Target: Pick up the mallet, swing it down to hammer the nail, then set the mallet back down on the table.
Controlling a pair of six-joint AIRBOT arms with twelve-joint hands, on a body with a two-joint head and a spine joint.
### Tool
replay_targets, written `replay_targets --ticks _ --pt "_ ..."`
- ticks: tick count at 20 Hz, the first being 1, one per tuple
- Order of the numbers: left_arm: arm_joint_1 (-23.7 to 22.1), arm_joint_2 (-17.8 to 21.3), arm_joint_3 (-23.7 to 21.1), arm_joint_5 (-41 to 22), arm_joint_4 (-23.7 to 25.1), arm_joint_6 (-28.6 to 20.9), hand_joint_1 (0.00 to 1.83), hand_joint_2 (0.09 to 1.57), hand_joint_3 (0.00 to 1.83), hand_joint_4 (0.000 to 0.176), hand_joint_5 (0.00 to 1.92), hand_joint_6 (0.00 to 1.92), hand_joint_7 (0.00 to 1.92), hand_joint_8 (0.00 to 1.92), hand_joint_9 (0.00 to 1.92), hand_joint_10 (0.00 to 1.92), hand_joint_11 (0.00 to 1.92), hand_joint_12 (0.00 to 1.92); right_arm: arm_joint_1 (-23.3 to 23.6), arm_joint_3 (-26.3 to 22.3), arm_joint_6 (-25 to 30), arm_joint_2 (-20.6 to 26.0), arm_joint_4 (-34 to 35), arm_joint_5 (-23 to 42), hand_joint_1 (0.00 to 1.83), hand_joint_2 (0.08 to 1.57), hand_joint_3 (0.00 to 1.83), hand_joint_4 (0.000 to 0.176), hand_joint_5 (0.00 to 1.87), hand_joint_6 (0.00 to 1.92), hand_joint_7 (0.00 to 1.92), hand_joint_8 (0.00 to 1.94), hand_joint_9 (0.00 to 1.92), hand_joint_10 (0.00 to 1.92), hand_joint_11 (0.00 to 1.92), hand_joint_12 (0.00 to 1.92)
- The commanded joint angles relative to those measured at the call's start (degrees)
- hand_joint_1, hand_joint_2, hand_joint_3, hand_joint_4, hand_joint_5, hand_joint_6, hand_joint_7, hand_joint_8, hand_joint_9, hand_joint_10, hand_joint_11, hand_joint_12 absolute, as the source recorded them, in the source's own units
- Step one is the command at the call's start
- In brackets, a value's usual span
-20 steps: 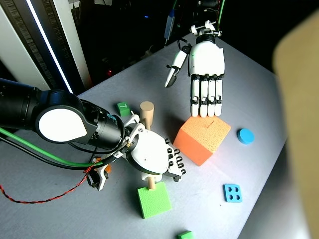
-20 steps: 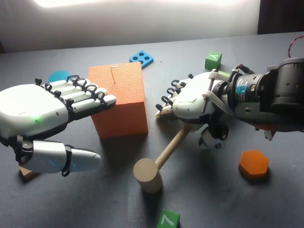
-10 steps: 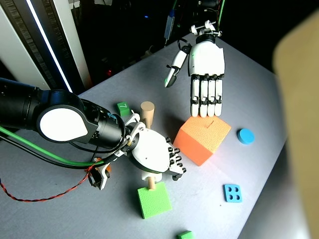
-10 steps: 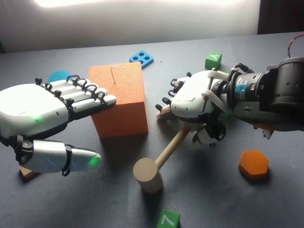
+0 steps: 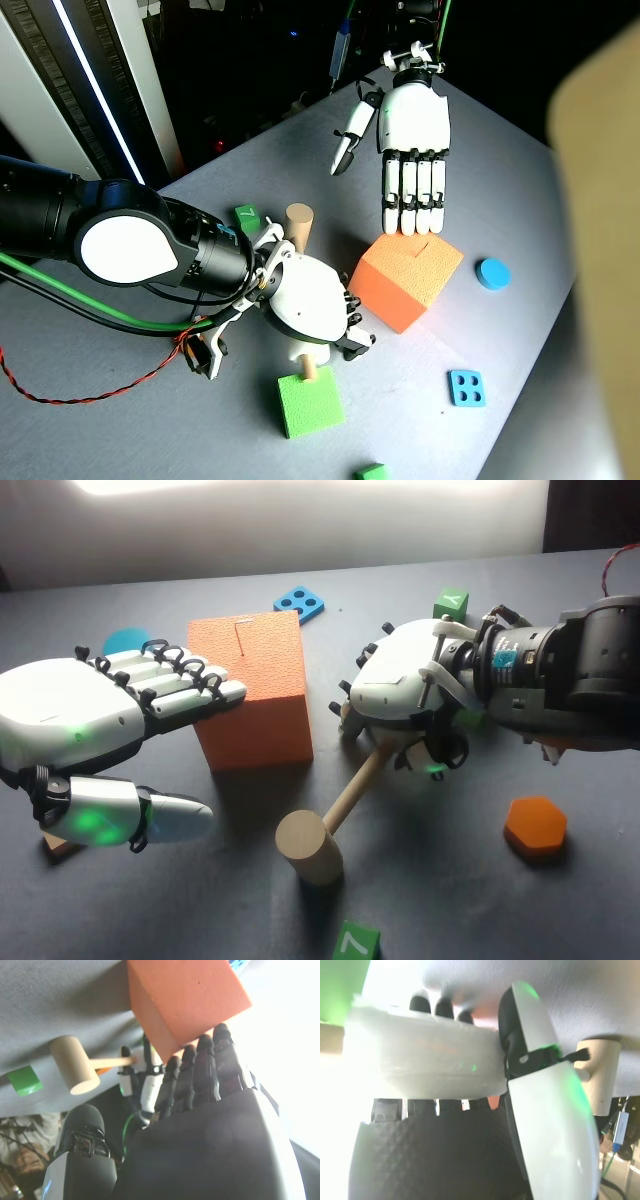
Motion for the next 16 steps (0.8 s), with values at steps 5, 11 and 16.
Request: replay_targets --ticks 5,11,16 --pt "-0.24 -0.07 -0.01 -3.21 -0.22 -0.42 0.0 1.22 0.0 0.0 0.05 0.0 0.08 0.01 0.05 0.01 0.02 0.01 0.1 0.12 -0.21 0.63 -0.51 0.61 1.0 1.24 0.0 0.0 0.73 1.37 0.5 1.54 0.5 1.64 0.5 1.77" --pt "-0.43 -0.06 -0.15 -3.21 -0.22 -0.55 0.0 1.21 0.0 0.0 0.07 0.0 0.08 0.0 0.07 0.01 0.04 0.02 0.28 0.06 -0.22 0.93 -0.5 0.28 0.89 1.34 0.02 0.011 0.58 1.64 0.66 1.94 0.8 1.92 0.92 1.92" --pt "-0.4 -0.02 -0.15 -3.21 -0.22 -0.55 0.0 1.21 0.0 0.0 0.06 0.0 0.1 0.01 0.09 0.01 0.06 0.04 0.32 -0.71 -0.36 1.58 -0.5 0.02 0.61 1.56 0.02 0.0 0.71 1.92 0.91 1.94 1.0 1.92 1.14 1.92"
